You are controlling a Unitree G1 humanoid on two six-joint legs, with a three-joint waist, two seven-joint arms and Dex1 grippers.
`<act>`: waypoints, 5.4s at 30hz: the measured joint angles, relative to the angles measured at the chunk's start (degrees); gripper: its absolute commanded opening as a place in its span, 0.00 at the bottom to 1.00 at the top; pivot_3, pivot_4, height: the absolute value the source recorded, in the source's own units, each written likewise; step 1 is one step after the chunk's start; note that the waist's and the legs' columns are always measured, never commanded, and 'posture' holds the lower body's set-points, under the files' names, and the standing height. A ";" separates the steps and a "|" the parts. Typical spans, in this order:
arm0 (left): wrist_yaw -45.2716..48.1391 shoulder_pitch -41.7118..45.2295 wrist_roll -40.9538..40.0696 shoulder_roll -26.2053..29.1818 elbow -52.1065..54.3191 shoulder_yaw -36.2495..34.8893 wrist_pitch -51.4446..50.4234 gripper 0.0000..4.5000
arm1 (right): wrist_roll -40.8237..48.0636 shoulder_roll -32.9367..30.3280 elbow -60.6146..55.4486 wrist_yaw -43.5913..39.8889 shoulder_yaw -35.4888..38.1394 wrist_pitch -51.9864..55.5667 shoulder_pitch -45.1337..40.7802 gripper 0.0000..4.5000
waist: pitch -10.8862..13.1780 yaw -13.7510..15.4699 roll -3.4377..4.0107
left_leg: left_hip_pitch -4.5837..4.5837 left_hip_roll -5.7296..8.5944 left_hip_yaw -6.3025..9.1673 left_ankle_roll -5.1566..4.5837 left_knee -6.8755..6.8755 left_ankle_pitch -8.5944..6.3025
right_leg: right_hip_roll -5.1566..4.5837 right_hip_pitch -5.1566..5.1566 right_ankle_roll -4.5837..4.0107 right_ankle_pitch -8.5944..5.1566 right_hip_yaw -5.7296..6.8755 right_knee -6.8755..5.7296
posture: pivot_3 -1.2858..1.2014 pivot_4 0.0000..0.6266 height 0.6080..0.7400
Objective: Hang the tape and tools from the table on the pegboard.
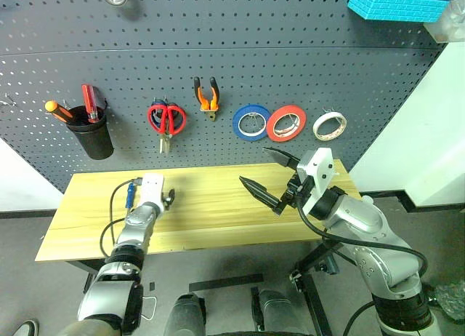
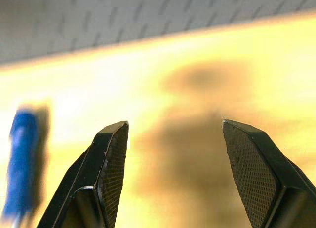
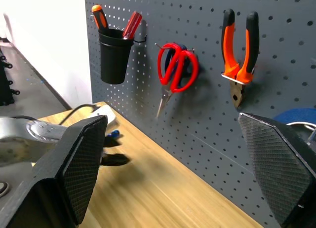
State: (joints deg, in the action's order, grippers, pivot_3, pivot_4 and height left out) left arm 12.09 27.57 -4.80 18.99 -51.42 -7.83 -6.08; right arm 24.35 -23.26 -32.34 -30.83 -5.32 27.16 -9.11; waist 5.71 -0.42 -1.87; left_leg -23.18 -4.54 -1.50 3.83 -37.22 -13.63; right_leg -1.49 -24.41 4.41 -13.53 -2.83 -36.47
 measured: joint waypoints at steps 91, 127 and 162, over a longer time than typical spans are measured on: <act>14.40 -10.89 -5.52 8.79 42.85 1.90 -36.00 0.11 | -0.98 -5.28 0.38 -4.20 -2.86 4.89 6.22 1.00 | 10.76 -0.24 -0.79 | -1.41 -0.08 0.06 0.14 0.21 0.07 | -0.01 -1.80 0.06 -0.30 0.07 -0.67 | 0.54 0.22 0.86; -37.15 -14.76 27.89 2.82 56.39 -0.30 21.75 0.11 | -2.26 -2.57 12.37 -11.88 -1.18 -8.82 -0.39 1.00 | -1.23 1.39 -0.22 | -0.11 -0.05 -0.11 0.18 0.22 0.05 | -0.04 -0.09 -0.11 0.05 0.04 0.30 | 0.56 0.00 0.86; -32.00 20.52 10.46 6.36 0.77 -7.35 30.19 0.11 | -1.38 -3.17 4.06 -9.30 -1.19 -1.98 4.38 1.00 | -1.48 2.66 -0.19 | 0.00 -0.05 -0.09 0.18 0.17 0.06 | 0.01 0.04 -0.12 -0.01 0.03 0.25 | 0.54 0.16 0.86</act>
State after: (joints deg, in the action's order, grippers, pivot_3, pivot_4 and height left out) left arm -19.90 48.10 5.65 25.35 -50.65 -15.18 24.11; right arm 22.97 -26.43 -28.28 -40.13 -6.51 25.18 -4.73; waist 4.23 2.25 -2.06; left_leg -23.18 -4.59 -1.59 4.00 -37.04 -13.57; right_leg -1.48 -24.38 4.29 -13.54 -2.80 -36.22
